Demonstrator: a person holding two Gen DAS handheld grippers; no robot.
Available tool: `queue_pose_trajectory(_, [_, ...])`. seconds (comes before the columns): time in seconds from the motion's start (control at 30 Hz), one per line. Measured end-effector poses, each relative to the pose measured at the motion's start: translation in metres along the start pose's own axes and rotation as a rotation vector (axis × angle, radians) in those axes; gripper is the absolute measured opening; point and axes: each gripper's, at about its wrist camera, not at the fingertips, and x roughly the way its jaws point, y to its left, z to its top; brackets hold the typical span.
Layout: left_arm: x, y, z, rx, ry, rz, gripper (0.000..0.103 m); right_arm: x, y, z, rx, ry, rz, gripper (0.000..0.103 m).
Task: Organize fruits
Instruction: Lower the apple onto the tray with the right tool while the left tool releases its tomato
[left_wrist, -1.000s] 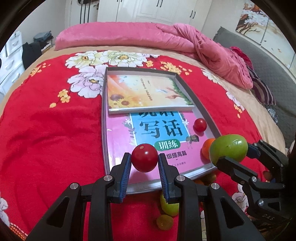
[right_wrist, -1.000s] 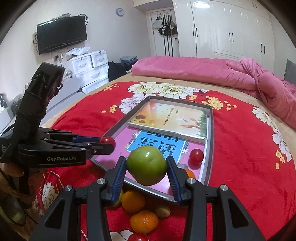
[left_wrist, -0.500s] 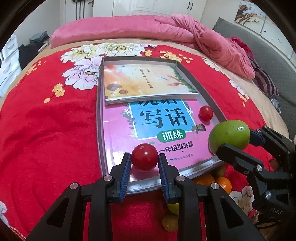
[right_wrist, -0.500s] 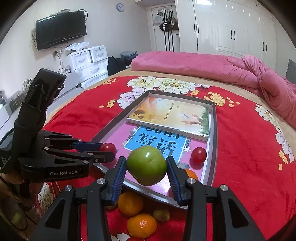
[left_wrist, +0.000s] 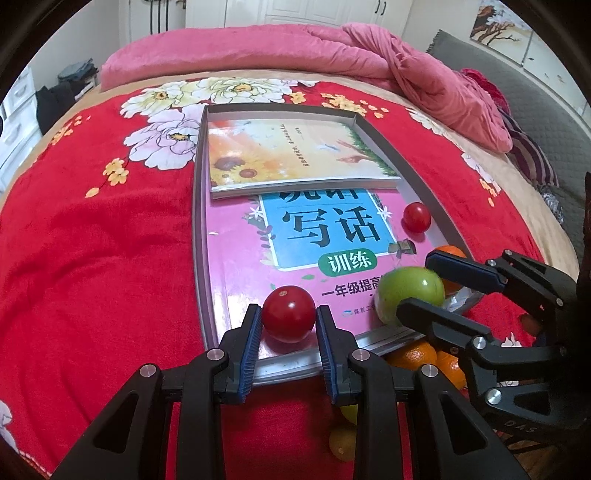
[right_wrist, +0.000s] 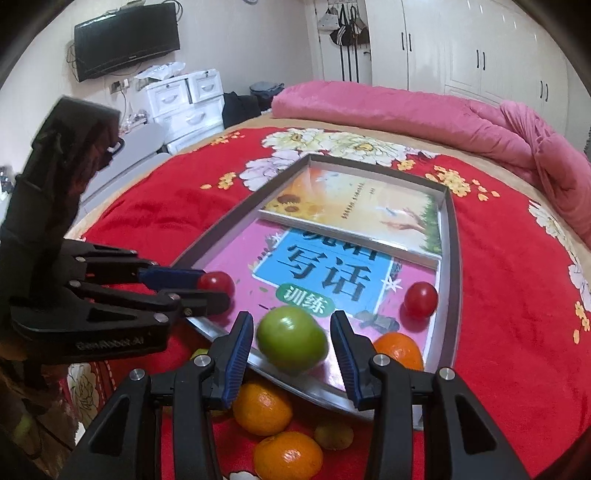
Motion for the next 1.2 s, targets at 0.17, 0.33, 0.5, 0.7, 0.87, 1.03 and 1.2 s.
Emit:
queue_pose_trajectory(0.17, [0.0001, 0.0003, 0.0, -0.001, 0.0, -0.001, 0.031, 0.0017, 0.0022, 0.0013, -0.016, -0.003, -0.003, 0.044])
queue_pose_trajectory(0.33, [0.0001, 0.0, -0.0006, -0.001, 0.0, -0.001, 0.031, 0.0024, 0.0014, 0.0009, -0.011, 0.0, -0.004, 0.044])
queue_pose_trajectory(0.5, [0.0005, 0.0006, -0.0003, -0.01, 0.001, -0.007, 0.031, 0.0018, 0.001, 0.001, -0.007, -0.001, -0.004, 0.044])
queue_pose_trajectory(0.7, [0.0022, 0.001, -0.0007, -0.016, 0.01, -0.017, 0.031, 0.0004, -0.0008, -0.0024, 0.005, 0.002, -0.011, 0.044])
queue_pose_trajectory(0.87, [0.003, 0.0008, -0.0004, -0.013, 0.011, -0.015, 0.032, -0.0012, -0.0009, -0.0028, 0.004, -0.008, -0.01, 0.044])
queue_pose_trajectory(1.03, [0.0031, 0.002, -0.0005, -0.016, 0.01, -0.011, 0.033, -0.0023, 0.0017, -0.0023, -0.008, -0.013, -0.009, 0.044])
queue_pose_trajectory(1.2, [0.0031, 0.0022, -0.0005, -0.015, 0.01, -0.012, 0.033, -0.0046, 0.0024, -0.0019, -0.009, -0.021, -0.008, 0.044])
